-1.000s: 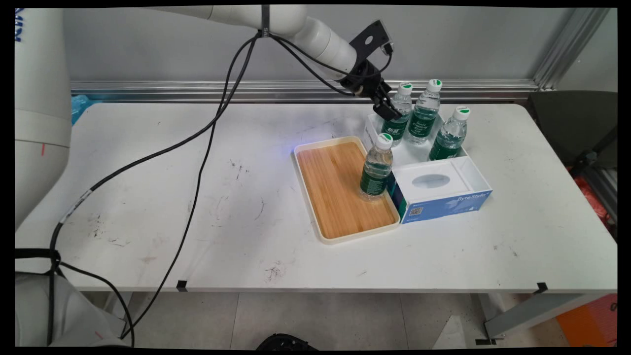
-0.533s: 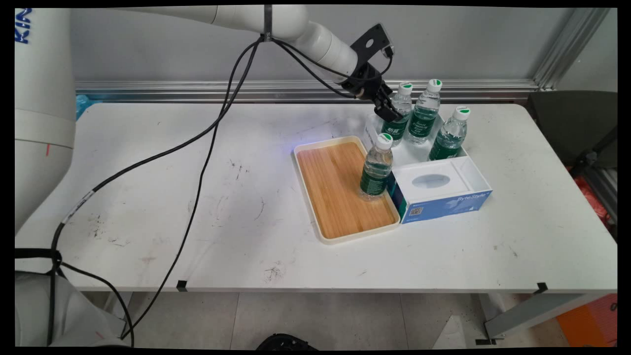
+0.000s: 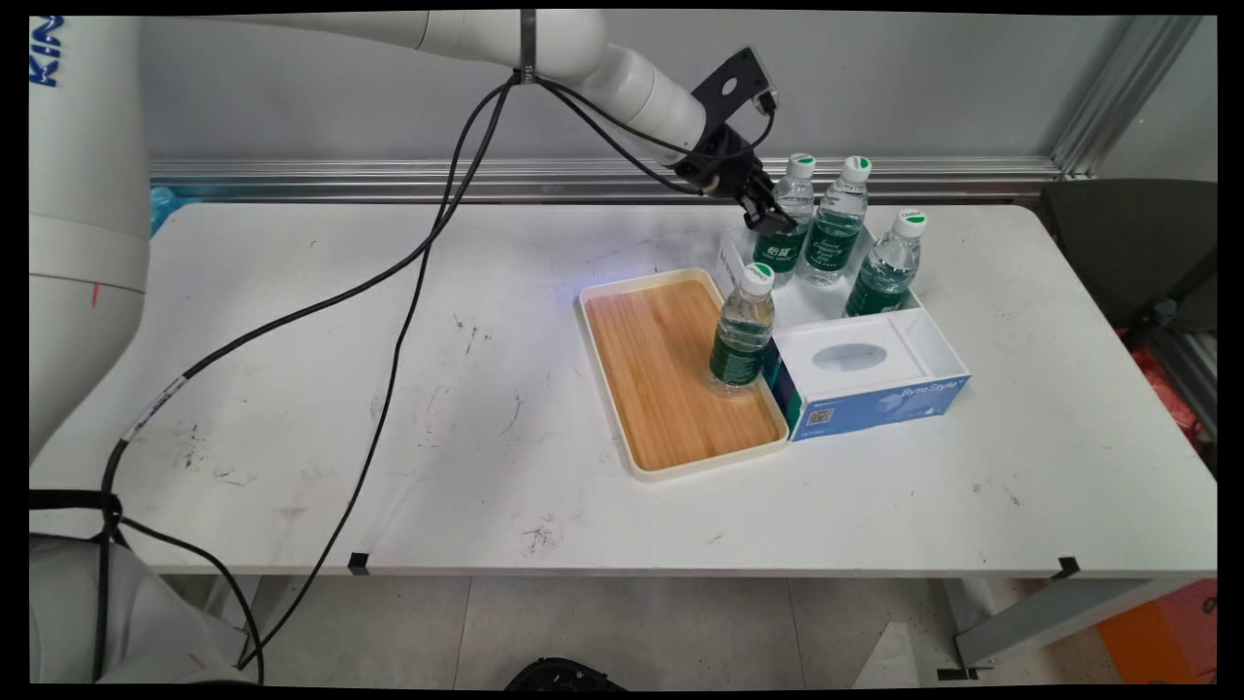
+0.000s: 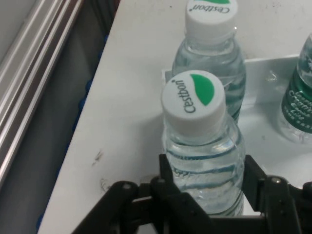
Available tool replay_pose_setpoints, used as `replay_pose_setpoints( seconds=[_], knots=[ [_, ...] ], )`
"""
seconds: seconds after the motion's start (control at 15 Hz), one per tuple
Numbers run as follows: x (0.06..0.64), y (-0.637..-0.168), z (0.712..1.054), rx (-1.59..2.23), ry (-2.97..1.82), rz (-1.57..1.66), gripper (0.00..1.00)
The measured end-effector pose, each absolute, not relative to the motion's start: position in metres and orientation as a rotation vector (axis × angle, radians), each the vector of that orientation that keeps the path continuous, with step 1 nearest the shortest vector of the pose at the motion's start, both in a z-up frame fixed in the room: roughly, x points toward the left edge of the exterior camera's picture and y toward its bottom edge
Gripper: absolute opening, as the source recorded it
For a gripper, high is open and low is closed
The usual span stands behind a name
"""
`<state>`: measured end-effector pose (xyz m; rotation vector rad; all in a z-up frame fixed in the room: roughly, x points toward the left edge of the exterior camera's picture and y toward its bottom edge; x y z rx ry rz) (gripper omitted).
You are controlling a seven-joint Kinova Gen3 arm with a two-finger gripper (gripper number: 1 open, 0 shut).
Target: Place the picked object on the tray
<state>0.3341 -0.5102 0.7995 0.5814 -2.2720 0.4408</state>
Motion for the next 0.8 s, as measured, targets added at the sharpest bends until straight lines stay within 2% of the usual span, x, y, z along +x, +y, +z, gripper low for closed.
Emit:
replay_pose_setpoints(
  seconds=[0.33,0.8],
  knots=[
    [0.334,-0.509,0.806,0.587,-2.264,0.439,0.00],
    [0.334,-0.503,0.836,0.588,-2.246,0.463,0.00]
  ],
)
